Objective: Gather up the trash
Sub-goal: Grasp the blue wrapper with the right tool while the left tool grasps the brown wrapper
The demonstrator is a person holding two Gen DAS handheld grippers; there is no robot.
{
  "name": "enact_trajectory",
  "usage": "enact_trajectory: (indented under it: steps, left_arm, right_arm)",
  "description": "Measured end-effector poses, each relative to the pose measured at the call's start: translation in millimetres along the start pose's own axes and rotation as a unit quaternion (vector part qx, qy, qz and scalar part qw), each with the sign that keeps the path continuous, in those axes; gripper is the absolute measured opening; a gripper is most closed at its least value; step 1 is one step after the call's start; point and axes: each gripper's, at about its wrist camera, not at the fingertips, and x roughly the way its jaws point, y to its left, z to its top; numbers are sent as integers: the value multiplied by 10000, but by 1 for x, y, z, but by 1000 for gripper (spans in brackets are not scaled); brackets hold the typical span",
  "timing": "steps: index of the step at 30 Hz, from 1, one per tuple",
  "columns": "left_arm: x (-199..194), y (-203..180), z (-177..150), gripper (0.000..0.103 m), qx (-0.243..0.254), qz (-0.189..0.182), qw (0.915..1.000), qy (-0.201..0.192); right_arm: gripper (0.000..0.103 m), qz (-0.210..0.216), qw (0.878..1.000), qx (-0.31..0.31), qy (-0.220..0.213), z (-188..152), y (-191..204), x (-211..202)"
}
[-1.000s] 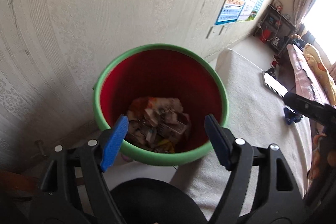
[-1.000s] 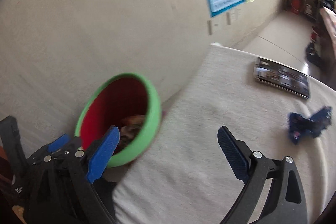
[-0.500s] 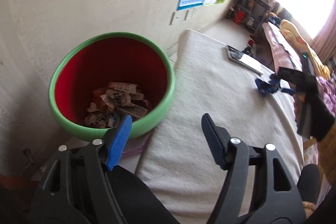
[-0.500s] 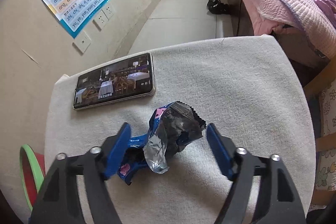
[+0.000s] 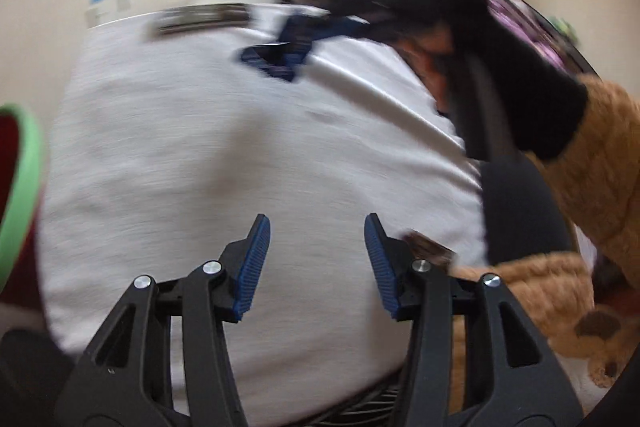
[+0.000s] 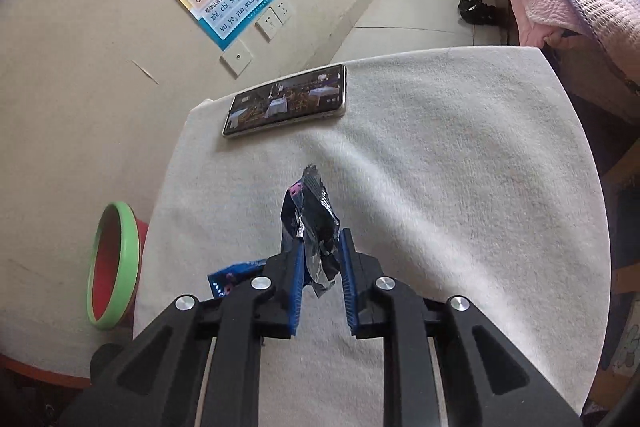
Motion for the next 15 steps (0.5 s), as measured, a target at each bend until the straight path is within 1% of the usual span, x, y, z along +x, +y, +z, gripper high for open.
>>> enact_trajectory:
  steps: [2,4,6,9,13,15]
  left_arm:
    - [19,-27,-2,47,451,-369,9976,371]
    - [32,-43,-5,47,627,-738,9932,652]
    - [43,-50,-10,47,679,-964,9890,893]
    - [54,-53,-16,47,729,-1052,9854,1123]
    - [61,-54,-12,47,616,-1110,9848,1183]
    - [64,-57,-10,47,629,-1084,9846,1216]
  right_arm:
    - [16,-37,10000,-38,37,-15,-4,-8]
    - [16,-89,9999,-54,49,-28,-8,-16]
    - [17,-186,9998,-19,42,-41,-17,-25]
    - [17,-245,9995,188,60,-55,-31,-31]
    - [17,-241,9987,438,116,-67,-42,-30]
    - [17,-218,9987,441,139,-70,-41,-29]
